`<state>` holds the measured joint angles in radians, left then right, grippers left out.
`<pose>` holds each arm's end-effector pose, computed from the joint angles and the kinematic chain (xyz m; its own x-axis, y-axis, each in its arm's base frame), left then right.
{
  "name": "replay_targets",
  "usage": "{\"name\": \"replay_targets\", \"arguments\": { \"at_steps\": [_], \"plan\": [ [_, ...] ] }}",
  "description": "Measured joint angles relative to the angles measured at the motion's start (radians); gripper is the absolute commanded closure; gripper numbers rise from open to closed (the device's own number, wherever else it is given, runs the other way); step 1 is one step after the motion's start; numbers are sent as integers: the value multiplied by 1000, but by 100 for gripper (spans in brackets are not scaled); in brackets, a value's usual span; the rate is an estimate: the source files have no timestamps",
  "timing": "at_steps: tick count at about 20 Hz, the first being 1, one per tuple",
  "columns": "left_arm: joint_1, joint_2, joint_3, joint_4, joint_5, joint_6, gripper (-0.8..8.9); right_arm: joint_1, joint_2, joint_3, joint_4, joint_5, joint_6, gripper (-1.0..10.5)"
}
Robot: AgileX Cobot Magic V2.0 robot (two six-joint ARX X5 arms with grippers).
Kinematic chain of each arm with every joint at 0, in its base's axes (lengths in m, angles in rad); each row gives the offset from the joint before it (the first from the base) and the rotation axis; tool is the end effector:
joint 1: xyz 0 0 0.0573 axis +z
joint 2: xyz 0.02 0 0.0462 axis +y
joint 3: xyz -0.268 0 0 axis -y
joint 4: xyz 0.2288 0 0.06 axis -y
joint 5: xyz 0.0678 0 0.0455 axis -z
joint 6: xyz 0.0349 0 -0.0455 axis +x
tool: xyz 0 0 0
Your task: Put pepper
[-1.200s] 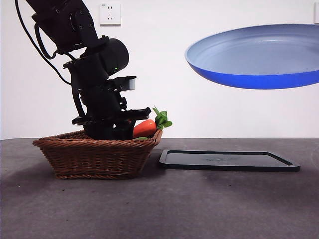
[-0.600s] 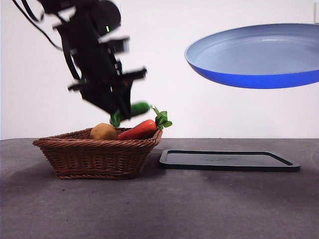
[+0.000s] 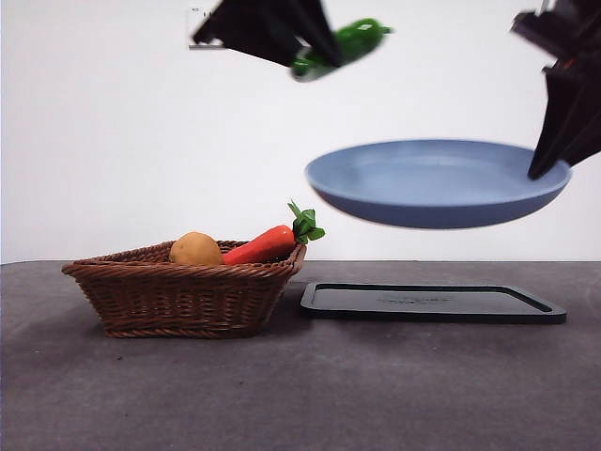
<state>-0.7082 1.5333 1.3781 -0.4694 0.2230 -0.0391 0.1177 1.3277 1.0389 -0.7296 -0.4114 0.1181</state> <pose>0.2440 -0.2191 0.3357 0.4570 -0.6826 -0.5703 0.7527 0.6384 -0.1609 0.2409 0.0425 0.2710 0.4307 0.4536 -0.7802 -0.2142 0.8912 0.3999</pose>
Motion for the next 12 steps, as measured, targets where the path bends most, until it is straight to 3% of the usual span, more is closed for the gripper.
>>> {"name": "replay_targets", "arguments": {
  "at_steps": [4, 10, 12],
  "plan": [
    [-94, 78, 0, 56, 0, -5, 755, 44, 18, 0, 27, -2, 29, 941],
    [-101, 230, 0, 82, -51, -7, 747, 59, 18, 0, 27, -6, 40, 941],
    [-103, 235, 0, 83, -87, -7, 665, 56, 18, 0, 23, -28, 43, 941]
  ]
}}
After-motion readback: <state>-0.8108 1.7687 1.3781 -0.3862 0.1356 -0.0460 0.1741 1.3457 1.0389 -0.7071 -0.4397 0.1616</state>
